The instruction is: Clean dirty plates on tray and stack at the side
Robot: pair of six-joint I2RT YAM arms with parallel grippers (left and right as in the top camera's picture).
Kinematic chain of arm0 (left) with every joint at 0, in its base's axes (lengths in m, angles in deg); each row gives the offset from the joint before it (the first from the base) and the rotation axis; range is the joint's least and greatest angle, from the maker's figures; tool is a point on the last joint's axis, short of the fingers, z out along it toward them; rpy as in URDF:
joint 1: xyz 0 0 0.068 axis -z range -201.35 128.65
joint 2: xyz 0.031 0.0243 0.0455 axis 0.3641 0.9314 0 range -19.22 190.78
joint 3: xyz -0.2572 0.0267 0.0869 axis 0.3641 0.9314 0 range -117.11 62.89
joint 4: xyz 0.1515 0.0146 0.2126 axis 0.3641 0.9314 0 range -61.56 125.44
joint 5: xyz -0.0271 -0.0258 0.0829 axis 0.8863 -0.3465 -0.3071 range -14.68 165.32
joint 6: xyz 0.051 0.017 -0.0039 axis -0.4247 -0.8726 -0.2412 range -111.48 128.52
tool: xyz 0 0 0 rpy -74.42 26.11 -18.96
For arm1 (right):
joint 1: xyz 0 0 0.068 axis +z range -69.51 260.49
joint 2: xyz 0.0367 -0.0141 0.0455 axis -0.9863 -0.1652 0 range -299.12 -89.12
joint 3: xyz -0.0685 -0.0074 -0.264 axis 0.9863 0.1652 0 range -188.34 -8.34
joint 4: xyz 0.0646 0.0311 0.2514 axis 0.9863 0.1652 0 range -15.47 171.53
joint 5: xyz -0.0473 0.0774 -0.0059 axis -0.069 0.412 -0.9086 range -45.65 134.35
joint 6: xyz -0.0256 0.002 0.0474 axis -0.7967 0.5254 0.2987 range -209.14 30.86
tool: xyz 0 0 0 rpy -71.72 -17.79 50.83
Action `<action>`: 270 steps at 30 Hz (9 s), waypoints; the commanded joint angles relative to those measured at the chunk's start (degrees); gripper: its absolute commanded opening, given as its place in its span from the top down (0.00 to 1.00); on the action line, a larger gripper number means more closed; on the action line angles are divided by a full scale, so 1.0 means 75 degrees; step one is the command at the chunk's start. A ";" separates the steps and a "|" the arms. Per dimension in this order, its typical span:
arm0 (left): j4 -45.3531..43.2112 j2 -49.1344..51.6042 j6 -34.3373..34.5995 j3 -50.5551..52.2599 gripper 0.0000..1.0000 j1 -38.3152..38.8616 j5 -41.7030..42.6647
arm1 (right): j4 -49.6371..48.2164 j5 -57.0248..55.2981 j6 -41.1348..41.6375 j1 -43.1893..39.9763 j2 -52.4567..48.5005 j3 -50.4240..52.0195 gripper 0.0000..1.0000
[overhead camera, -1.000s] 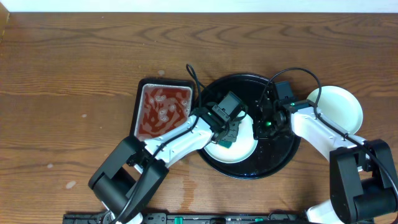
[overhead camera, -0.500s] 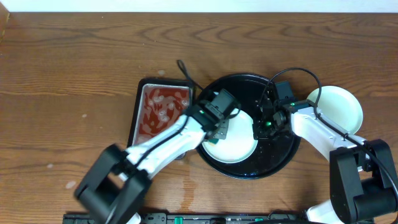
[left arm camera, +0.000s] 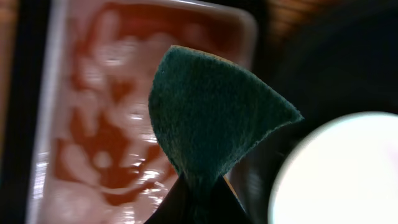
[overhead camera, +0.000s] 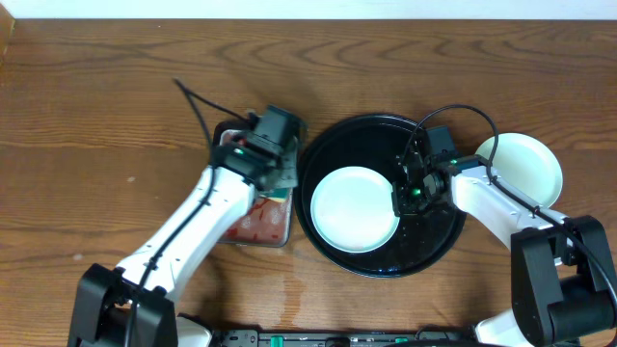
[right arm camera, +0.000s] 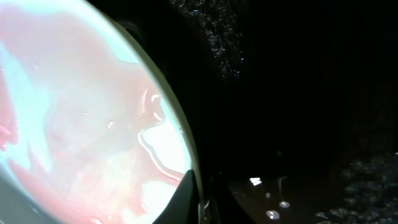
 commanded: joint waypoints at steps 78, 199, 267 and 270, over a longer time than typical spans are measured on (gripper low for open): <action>-0.0866 0.1387 -0.2043 0.0117 0.48 -0.1137 0.0632 | -0.0976 -0.4855 -0.2792 0.0201 0.3882 0.0058 0.99; -0.0551 0.0446 -0.0950 0.1125 0.38 -0.1128 0.0912 | -0.1696 -0.6304 0.0892 0.0466 0.2815 0.0061 0.99; 0.2043 -0.0152 -0.0956 -0.0157 0.30 -0.2416 0.0921 | 0.1282 -0.1253 -0.1172 -0.1568 0.1198 -0.1492 0.01; 0.2235 -0.0504 -0.0956 -0.0117 0.30 -0.2398 0.0921 | 0.1562 -0.1597 -0.1137 -0.1177 0.1483 -0.1527 0.01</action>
